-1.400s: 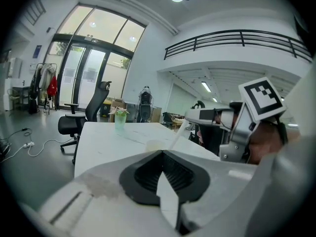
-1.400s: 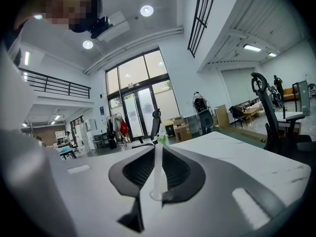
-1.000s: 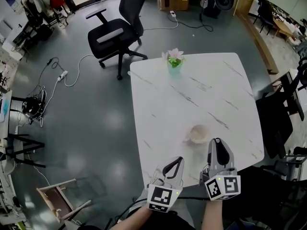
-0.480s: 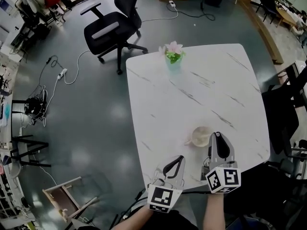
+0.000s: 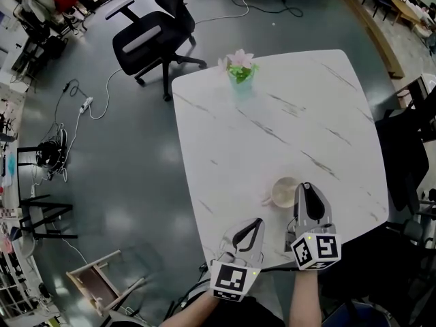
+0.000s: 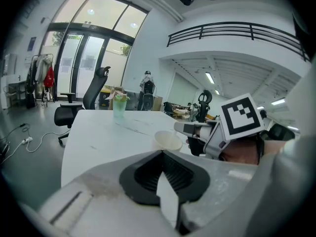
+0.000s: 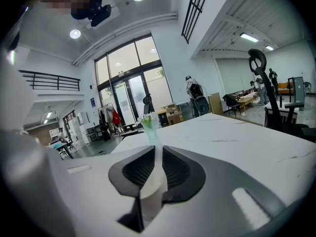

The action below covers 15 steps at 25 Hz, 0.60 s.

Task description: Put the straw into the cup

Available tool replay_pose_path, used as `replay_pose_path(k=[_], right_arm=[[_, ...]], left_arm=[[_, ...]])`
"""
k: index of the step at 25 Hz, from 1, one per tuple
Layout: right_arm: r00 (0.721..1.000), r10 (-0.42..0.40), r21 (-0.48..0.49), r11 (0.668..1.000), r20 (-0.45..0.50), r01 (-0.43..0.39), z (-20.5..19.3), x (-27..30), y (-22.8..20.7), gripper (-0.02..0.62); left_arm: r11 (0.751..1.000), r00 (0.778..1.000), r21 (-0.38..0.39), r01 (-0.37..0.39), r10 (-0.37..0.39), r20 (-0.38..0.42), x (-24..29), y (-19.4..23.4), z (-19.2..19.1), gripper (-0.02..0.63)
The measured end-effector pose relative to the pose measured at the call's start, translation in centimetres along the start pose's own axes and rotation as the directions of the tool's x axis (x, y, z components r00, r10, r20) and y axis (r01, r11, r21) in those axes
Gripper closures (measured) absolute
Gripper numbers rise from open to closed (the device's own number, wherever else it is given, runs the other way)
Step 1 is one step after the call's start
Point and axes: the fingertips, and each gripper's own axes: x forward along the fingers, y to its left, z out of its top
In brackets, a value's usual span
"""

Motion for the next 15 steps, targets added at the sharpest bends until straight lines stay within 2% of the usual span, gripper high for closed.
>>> replay_pose_path(k=[8,11,15], right_arm=[[1.000,-0.012,-0.034,0.999,-0.006,0.012,-0.3,0.3,-0.1,0.537],[1.000,-0.011,-0.030,1.000,-0.015,0.011,-0.5,0.1,-0.1,0.467],[1.000,-0.026,-0.021,0.999,0.001,0.026,0.0,-0.7,-0.2,0.457]], left_arm=[[1.000,1.000,0.022,-0.011,0.011,-0.011,0.0,0.4,-0.1,0.604],[0.999,1.000,0.030,-0.012,0.012,-0.003,-0.2,0.3,0.5,0.604],[0.999,1.000,0.040,-0.014,0.013,0.014,-0.6,0.0,1.2,0.604]])
